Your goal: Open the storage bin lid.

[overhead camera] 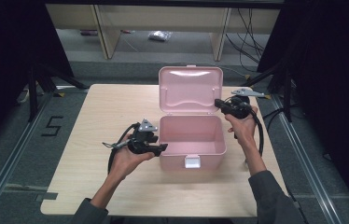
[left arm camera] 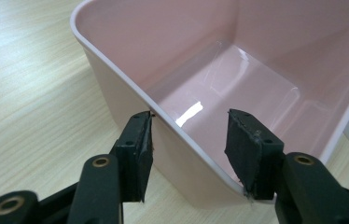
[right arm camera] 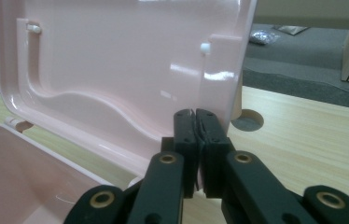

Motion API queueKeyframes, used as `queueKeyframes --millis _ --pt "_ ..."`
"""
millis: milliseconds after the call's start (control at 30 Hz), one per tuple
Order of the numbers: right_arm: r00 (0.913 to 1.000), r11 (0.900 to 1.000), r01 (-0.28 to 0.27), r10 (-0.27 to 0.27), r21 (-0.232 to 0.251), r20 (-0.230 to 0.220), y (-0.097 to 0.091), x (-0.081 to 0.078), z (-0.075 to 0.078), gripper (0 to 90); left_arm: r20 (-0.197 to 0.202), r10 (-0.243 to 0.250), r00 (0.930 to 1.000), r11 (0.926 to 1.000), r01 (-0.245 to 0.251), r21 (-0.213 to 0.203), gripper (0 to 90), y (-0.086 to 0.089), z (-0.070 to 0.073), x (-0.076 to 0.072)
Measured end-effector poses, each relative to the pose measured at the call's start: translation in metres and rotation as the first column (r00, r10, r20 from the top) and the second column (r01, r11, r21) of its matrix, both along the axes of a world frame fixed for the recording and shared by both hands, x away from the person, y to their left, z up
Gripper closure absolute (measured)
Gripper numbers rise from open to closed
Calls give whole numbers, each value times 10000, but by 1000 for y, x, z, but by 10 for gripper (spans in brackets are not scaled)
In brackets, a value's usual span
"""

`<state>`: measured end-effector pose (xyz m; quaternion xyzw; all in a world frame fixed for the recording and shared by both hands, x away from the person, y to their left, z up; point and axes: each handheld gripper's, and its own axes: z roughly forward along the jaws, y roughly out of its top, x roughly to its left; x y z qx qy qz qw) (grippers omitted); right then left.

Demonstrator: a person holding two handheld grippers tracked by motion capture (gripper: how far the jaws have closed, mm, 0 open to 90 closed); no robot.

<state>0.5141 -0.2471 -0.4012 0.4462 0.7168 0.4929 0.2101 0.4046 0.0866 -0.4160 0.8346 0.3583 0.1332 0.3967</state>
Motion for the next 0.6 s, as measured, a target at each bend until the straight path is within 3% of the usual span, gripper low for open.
queueKeyframes --millis 67,133,300,333,433,567,600 --pt "9999 9999 123 -123 3 -72 2 -1 0 863 -27 -15 10000 10000 15 28 508 0 0 0" --pt "10000 9995 89 -88 -295 47 1 -1 2 857 -32 -17 10000 10000 17 17 508 0 0 0" --pt "10000 9998 -37 38 -201 17 0 -6 7 782 14 18 10000 10000 -18 52 509 -1 1 -1" --pt "9998 9999 -44 43 -108 -169 1 -9 9 769 6 31 10000 10000 -31 34 509 -1 0 -1" --pt "9995 9978 -307 310 -593 44 -2 -14 14 718 -9 41 10000 10000 -41 29 509 -1 1 0" --pt "9995 9962 -166 143 -857 -272 -7 -27 21 611 -26 84 10000 10000 -84 -11 509 0 1 -1" --pt "9982 9959 -180 129 -890 -580 -8 -30 23 582 -24 87 10000 10000 -87 -11 510 0 1 -1"
